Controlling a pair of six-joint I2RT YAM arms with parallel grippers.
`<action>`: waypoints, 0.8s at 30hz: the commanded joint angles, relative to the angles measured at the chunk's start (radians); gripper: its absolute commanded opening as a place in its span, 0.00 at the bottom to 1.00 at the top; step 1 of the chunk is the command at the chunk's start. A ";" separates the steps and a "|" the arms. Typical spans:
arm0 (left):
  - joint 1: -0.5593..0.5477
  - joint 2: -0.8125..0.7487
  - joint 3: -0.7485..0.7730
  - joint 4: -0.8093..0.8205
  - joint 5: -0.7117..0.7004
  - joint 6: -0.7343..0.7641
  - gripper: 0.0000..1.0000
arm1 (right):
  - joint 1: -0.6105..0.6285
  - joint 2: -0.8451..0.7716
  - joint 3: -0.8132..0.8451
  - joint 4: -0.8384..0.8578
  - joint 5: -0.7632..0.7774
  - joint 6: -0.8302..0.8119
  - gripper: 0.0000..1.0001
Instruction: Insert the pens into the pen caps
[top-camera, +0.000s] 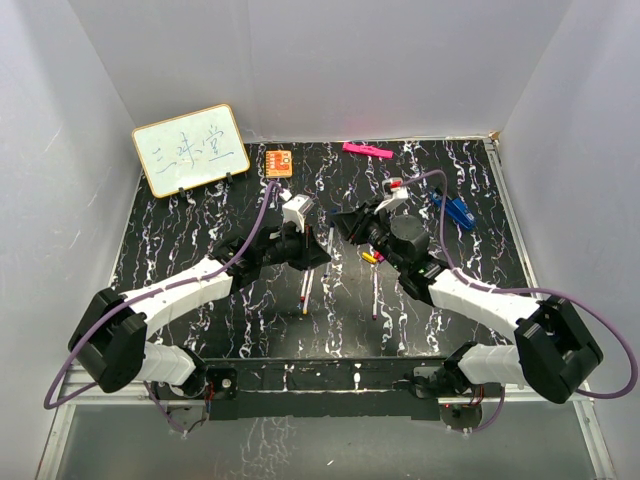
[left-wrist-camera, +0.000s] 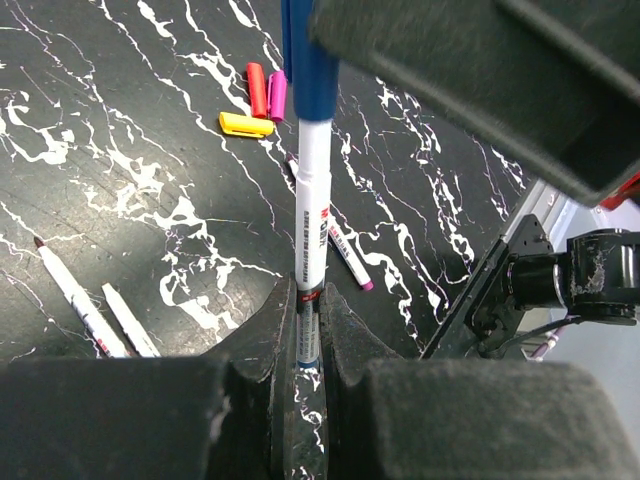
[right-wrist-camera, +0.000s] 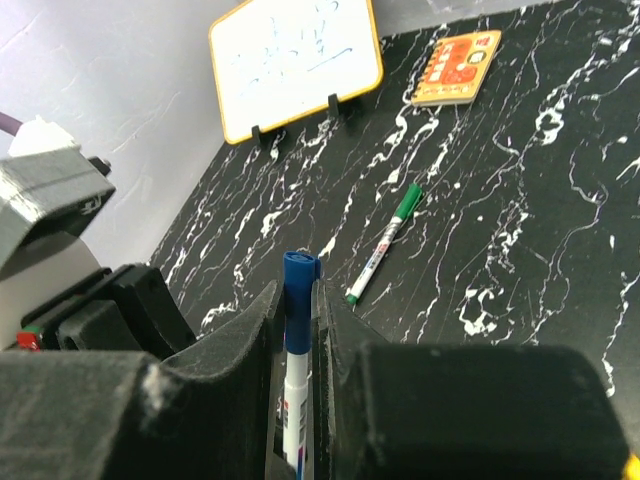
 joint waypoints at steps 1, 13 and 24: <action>-0.003 -0.026 0.029 0.004 -0.021 0.002 0.00 | 0.013 0.007 -0.027 0.056 -0.036 0.032 0.00; 0.015 -0.008 0.051 0.083 -0.065 -0.088 0.00 | 0.028 0.034 -0.050 0.038 -0.122 0.031 0.00; 0.071 -0.051 0.032 0.149 -0.167 -0.130 0.00 | 0.078 0.075 -0.015 -0.080 -0.118 0.001 0.00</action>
